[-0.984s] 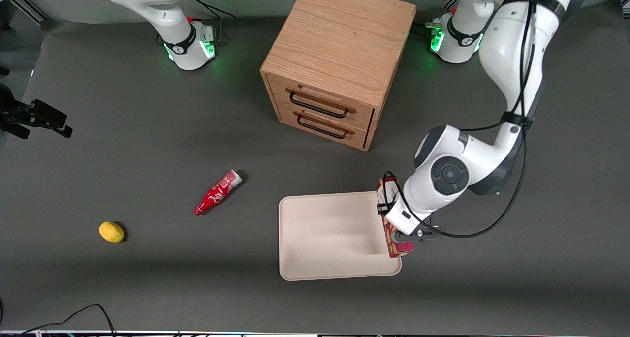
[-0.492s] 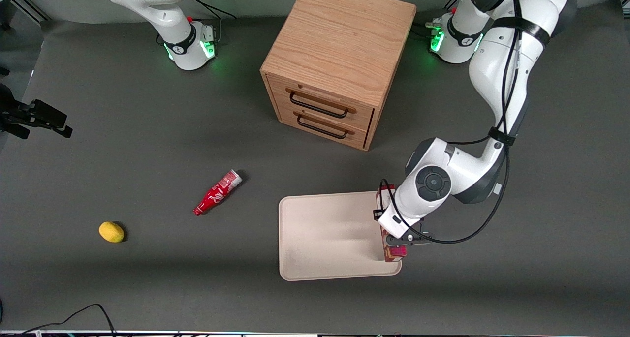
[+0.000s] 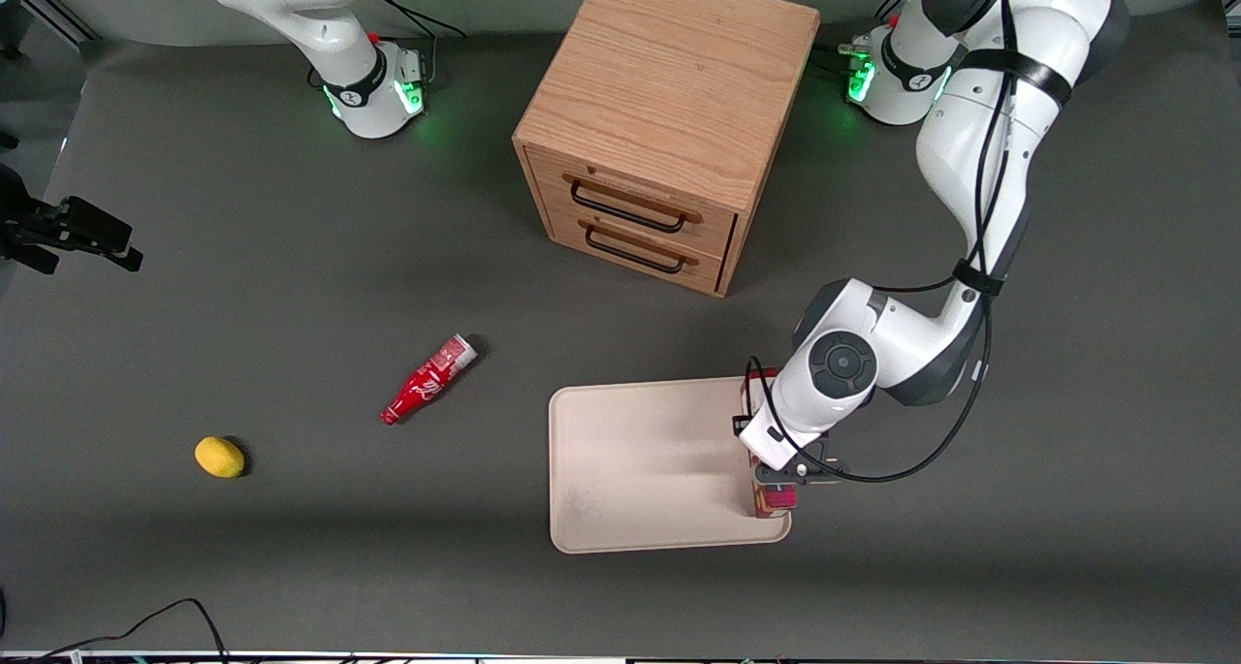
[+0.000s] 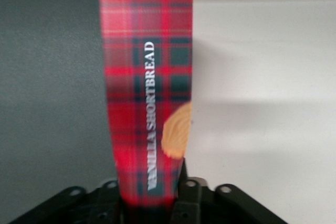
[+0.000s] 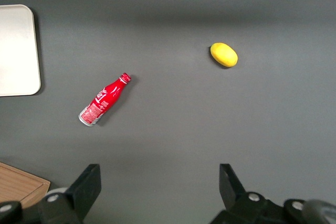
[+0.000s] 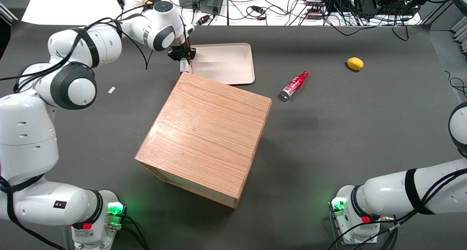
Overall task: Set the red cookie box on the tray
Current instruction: 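Carry the box over the white tray and lower it onto the tray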
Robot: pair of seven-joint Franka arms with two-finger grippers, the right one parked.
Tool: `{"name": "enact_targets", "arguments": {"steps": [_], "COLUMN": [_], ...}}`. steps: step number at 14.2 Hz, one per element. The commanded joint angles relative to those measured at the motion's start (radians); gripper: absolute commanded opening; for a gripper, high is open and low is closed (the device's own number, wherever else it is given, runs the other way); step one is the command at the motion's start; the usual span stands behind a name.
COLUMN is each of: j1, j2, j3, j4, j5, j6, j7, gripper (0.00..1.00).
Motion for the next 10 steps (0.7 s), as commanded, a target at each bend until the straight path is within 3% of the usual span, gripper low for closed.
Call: {"name": "enact_targets", "arguments": {"steps": [1,8,10], "j1": [-0.019,-0.007,0.001], "j2": [-0.005,-0.046,-0.1], "j3": [0.017,0.015,0.011], "j4": [0.005,0.006,0.014], "j5": [0.025,0.012,0.006], "j6": [0.01,-0.028,-0.118], "j7": [-0.038,-0.055,-0.052], "gripper": [1.0,1.0,1.0]}}
